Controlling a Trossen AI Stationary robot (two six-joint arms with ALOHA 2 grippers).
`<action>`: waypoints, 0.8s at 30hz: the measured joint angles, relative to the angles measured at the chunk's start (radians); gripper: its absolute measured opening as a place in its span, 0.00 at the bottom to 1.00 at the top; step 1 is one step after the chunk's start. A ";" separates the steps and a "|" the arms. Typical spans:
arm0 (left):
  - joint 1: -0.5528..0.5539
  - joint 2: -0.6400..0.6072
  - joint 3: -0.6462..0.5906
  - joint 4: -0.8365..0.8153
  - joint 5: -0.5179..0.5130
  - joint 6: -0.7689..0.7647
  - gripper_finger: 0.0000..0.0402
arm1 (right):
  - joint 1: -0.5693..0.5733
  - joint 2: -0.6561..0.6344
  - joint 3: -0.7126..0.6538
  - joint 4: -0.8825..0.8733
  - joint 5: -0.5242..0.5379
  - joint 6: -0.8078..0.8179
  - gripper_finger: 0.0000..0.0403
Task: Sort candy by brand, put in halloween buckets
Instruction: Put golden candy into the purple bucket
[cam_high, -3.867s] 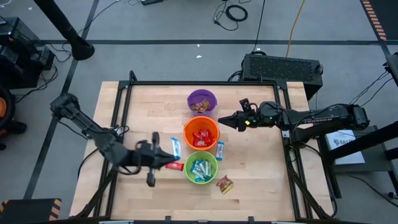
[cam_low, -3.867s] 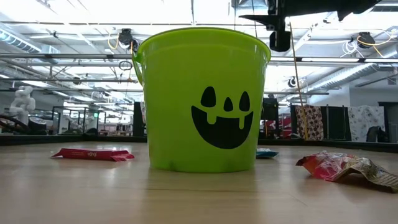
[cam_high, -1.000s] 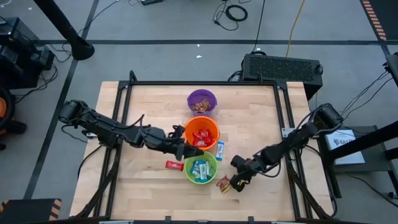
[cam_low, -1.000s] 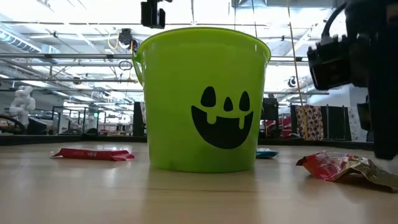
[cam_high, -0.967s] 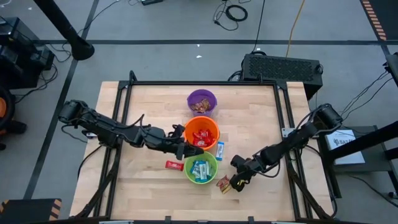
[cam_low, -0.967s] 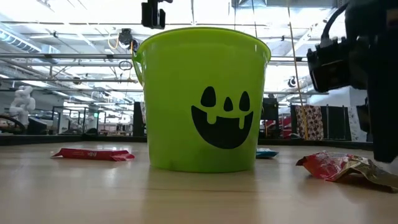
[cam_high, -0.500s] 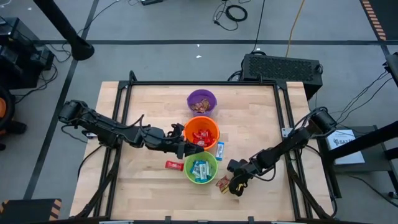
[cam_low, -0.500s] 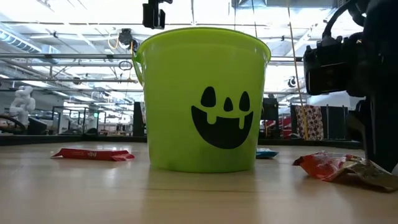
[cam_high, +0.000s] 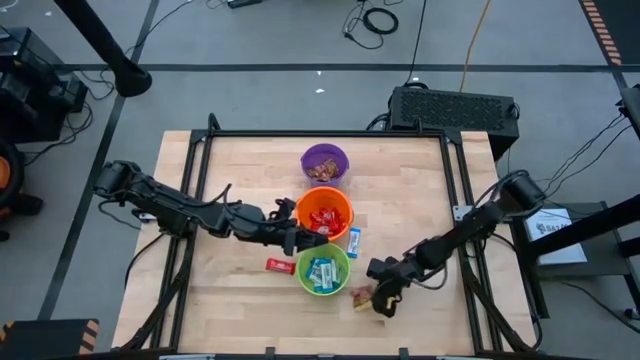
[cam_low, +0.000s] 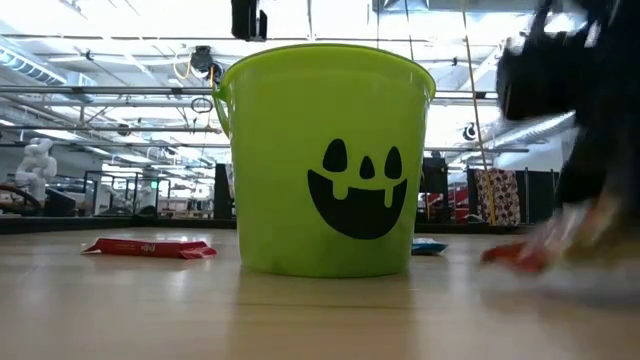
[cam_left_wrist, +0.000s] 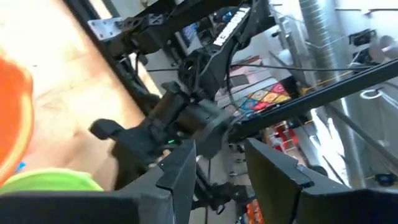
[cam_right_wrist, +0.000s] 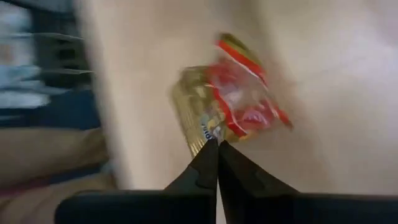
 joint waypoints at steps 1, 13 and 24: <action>0.000 -0.004 0.000 0.004 0.000 0.002 0.36 | 0.001 -0.039 0.000 -0.002 -0.015 -0.004 0.00; -0.005 -0.092 0.000 0.012 0.008 0.130 0.36 | -0.003 -0.602 0.002 0.101 0.293 -0.088 0.00; -0.003 -0.097 0.000 -0.009 -0.104 0.131 0.36 | -0.179 -0.854 0.081 0.153 0.565 -0.684 0.00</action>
